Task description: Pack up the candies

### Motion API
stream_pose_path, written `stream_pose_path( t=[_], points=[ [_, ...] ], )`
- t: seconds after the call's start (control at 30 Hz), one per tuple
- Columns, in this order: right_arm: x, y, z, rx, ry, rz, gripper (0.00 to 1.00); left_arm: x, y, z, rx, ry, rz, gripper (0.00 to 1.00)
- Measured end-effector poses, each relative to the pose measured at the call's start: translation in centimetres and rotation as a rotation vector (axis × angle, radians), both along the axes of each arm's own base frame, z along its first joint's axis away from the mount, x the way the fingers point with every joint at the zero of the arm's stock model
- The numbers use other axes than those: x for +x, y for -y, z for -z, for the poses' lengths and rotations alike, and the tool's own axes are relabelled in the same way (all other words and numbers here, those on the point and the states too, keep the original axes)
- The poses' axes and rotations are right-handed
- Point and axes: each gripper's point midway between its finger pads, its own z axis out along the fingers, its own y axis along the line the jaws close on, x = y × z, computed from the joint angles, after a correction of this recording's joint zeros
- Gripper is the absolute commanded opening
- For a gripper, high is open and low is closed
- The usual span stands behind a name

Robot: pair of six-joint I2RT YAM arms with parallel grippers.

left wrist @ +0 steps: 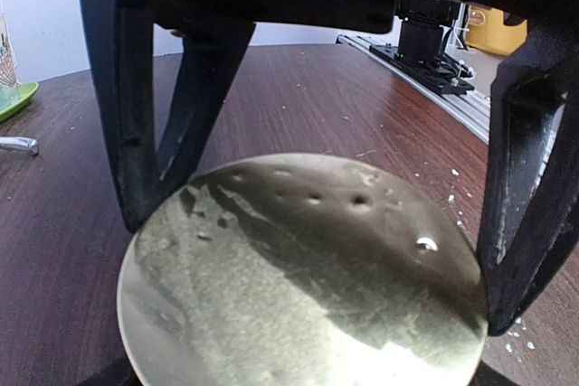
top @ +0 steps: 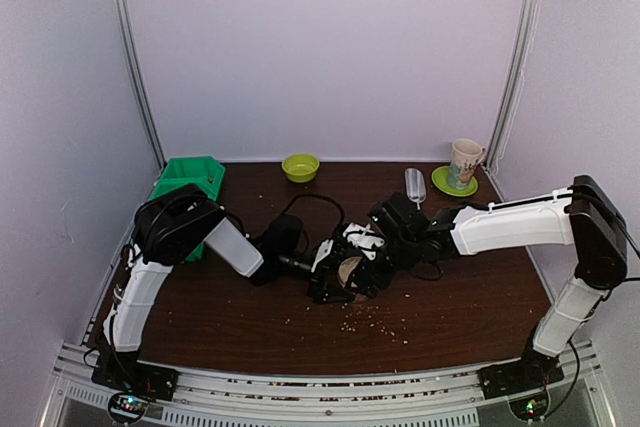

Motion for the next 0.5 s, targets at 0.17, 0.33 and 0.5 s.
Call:
stream_pose_path(
  t=[0.17, 0.33, 0.5],
  points=[
    [-0.02, -0.02, 0.01, 0.002, -0.006, 0.042, 0.82, -0.01, 0.01, -0.01, 0.001, -0.001, 0.001, 0.79],
    [-0.05, -0.04, 0.02, 0.0, -0.006, 0.085, 0.82, -0.02, 0.0, 0.0, 0.001, -0.001, 0.002, 0.79],
    [-0.08, 0.01, 0.02, -0.002, -0.006, 0.113, 0.82, -0.01, 0.0, 0.01, 0.001, -0.001, 0.001, 0.81]
  ],
)
